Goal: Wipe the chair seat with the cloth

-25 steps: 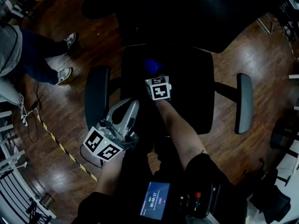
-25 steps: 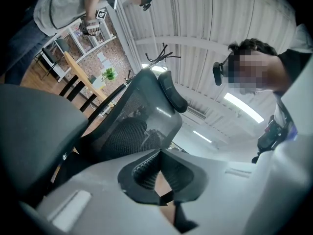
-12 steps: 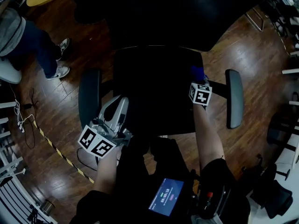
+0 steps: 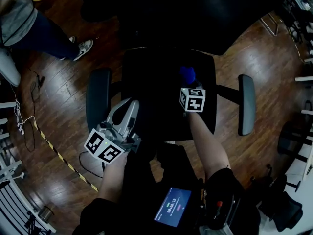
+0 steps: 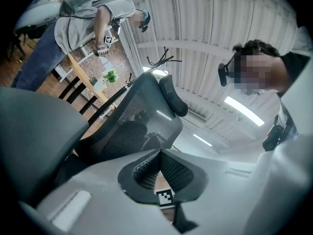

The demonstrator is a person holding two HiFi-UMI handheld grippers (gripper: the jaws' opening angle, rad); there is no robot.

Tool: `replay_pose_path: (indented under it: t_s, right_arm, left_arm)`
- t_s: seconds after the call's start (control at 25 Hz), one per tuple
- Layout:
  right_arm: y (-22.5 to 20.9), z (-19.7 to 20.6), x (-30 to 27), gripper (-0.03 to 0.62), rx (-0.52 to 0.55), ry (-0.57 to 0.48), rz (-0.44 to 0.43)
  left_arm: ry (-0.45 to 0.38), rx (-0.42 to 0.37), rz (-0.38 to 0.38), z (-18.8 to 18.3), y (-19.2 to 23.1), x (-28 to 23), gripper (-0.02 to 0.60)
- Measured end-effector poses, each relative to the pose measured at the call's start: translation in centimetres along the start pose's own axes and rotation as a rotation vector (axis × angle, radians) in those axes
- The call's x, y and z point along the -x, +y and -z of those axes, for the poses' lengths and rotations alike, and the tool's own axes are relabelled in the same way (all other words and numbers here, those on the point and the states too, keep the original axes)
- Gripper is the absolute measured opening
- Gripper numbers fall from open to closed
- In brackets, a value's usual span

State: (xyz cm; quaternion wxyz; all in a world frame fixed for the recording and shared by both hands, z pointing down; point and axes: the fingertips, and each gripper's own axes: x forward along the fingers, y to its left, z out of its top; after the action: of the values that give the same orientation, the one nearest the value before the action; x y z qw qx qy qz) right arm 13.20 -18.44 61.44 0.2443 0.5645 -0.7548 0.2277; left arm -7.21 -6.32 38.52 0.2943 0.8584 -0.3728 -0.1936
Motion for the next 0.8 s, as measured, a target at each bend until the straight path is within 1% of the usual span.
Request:
replay_pose_path:
  t_s: [0.12, 0.24, 0.32, 0.4, 0.52, 0.6, 0.68, 0.8]
  right_arm:
    - [10.1, -0.8, -1.3, 0.084, 0.023, -0.019, -0.195]
    - [19.4, -0.2, -2.2, 0.084, 0.058, -0.011, -0.356]
    - [23.9, 0.7, -2.6, 0.084, 0.093, 0.004, -0.438]
    - [26.2, 1.7, -2.9, 0.086, 0.122, 0.019, -0.483]
    - [26.8, 3.0, -3.5, 0.084, 0.151, 0.036, -0.495]
    - [25.5, 3.3, -3.7, 0.084, 0.158, 0.041, -0.468]
    - [22.9, 3.4, -3.9, 0.086, 0.141, 0.047, -0.418]
    - [17.0, 4.5, -3.7, 0.086, 0.109, 0.077, -0.318]
  left_arm:
    - [-0.002, 0.000, 0.004, 0.0, 0.1, -0.1, -0.009]
    - [-0.007, -0.002, 0.007, -0.2, 0.0, -0.1, -0.009]
    - [-0.008, -0.005, 0.008, -0.4, -0.1, -0.1, -0.009]
    - [-0.011, -0.009, 0.009, -0.5, -0.1, -0.1, -0.009]
    - [-0.018, -0.011, 0.014, -0.9, 0.2, 0.1, -0.009]
    - [-0.015, -0.012, 0.012, -0.8, 0.4, 0.1, -0.009]
    - [-0.018, -0.010, 0.008, -0.8, 0.5, 0.0, -0.009]
    - [-0.023, -0.013, -0.005, -0.8, 0.8, 0.2, -0.009]
